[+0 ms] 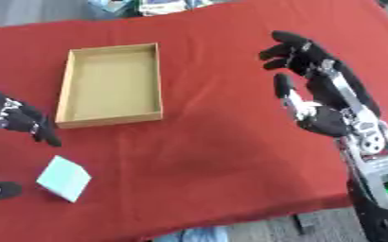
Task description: Pick up objects on the table and place them in the box.
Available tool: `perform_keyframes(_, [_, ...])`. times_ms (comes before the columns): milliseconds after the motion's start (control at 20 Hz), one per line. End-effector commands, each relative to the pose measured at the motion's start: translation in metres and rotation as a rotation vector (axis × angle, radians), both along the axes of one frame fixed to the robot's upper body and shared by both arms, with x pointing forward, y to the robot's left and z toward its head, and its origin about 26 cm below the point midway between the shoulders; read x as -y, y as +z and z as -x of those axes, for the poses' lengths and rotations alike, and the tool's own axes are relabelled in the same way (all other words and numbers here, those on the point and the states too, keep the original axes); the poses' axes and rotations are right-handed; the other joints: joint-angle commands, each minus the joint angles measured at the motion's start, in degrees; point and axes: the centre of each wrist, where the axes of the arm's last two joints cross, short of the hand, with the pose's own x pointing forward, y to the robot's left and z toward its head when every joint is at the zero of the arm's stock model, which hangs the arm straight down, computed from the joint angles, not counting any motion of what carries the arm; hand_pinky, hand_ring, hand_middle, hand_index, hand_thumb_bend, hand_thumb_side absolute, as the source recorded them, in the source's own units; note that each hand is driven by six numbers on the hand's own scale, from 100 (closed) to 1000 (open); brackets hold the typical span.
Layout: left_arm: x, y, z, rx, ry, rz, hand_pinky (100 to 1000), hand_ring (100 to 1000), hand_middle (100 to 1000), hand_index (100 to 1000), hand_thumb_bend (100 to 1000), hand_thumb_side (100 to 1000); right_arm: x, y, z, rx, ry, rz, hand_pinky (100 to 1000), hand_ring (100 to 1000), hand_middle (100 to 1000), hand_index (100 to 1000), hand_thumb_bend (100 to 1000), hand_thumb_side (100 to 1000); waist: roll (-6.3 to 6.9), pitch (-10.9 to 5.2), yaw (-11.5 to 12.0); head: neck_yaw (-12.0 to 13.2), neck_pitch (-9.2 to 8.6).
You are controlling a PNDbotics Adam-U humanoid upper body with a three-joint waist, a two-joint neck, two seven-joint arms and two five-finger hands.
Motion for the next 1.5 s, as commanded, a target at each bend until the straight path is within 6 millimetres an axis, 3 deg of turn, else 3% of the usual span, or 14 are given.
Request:
perform_keyframes(50, [-0.003,0.003,0.0,0.031,-0.033,-0.069,744,703,720,870,445,415,0.005,0.008,0.001,0.019,-0.006,0.032,737,813,699,933,100,500,-0.05,-0.82,0.0,-0.2,-0.73])
perform_keyframes(700, [-0.006,-0.02,-0.009,0.048,-0.026,-0.154,751,712,732,891,521,449,0.005,0.008,0.001,0.018,-0.006,0.031,737,813,699,933,100,504,0.04,-0.77,0.0,-0.4,-0.91])
perform_keyframes(1100, [-0.005,-0.02,-0.009,0.102,-0.017,-0.19,777,737,753,937,641,500,0.005,0.008,0.001,0.019,-0.007,0.03,737,813,699,933,100,500,-0.1,-0.75,-0.1,-0.6,-1.12])
perform_keyframes(1250, [-0.006,-0.023,-0.011,0.104,-0.022,-0.205,782,740,756,956,732,554,0.005,0.008,0.001,0.019,-0.006,0.03,737,813,699,934,100,499,-0.14,-0.75,-0.1,-0.6,-1.24])
perform_keyframes(1500, [-0.006,-0.027,-0.013,0.113,-0.02,-0.221,782,740,755,967,743,542,0.005,0.008,0.001,0.019,-0.006,0.03,737,813,699,934,100,501,-0.18,-0.71,-0.1,-0.7,-1.35])
